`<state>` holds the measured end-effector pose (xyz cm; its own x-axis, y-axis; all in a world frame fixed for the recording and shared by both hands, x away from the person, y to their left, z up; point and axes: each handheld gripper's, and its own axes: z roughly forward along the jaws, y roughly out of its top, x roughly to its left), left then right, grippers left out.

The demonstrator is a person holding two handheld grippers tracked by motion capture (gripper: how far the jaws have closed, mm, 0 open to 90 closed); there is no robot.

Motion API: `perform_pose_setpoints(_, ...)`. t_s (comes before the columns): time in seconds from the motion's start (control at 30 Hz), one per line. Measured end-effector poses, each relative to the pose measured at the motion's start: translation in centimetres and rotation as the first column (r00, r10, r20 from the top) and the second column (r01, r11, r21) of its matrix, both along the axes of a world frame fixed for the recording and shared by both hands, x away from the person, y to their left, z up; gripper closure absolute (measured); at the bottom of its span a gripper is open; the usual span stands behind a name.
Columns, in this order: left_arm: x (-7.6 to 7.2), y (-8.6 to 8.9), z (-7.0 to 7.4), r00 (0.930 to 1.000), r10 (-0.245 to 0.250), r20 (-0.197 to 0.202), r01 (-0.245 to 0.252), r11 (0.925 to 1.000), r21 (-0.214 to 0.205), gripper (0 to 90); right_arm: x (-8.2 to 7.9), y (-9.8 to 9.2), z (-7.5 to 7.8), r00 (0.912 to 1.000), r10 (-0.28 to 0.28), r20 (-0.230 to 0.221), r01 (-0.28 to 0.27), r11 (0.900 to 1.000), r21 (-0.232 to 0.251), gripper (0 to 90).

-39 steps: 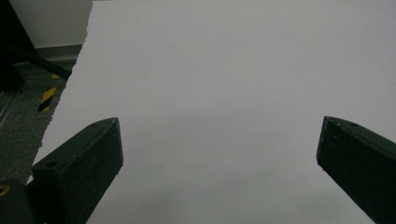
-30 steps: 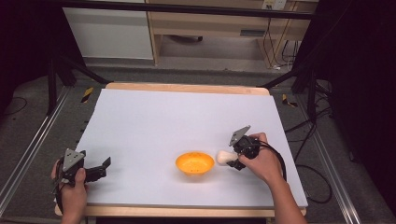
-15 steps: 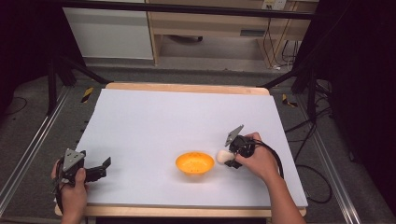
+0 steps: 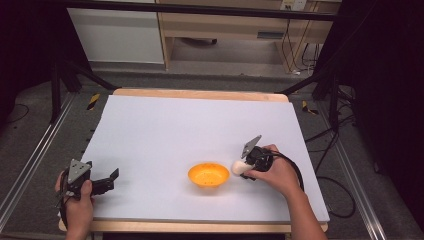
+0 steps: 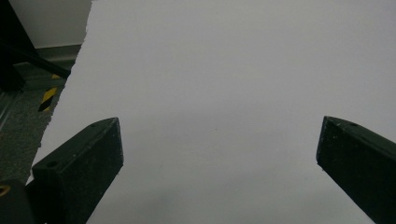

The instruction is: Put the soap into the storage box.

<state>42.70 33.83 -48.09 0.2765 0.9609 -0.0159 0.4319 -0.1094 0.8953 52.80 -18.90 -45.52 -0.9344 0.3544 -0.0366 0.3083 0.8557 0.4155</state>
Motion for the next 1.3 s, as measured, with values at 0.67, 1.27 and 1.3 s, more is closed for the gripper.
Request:
perform_pose_setpoints(0.67, 0.0, -0.1, 0.0, 1.0000, 0.001, -0.001, -0.001, 1.0000, 0.005, 0.3, -0.8, -0.7, 1.7, 0.9989, 0.003, 0.046, -0.009, 0.9934, 0.114, 49.5)
perform_pose_setpoints(1.27, 0.0, -0.1, 0.0, 1.0000, 0.001, -0.002, -0.001, 1.0000, 0.005, 0.3, -1.9, 2.1, 4.9, 0.9914, 0.092, 0.092, -0.106, 0.9813, 0.160, 49.4)
perform_pose_setpoints(1.3, 0.0, -0.1, 0.0, 1.0000, 0.001, -0.003, -0.001, 1.0000, 0.002, 0.3, -2.0, 2.4, 5.0, 0.9910, 0.097, 0.092, -0.111, 0.9808, 0.160, 49.4)
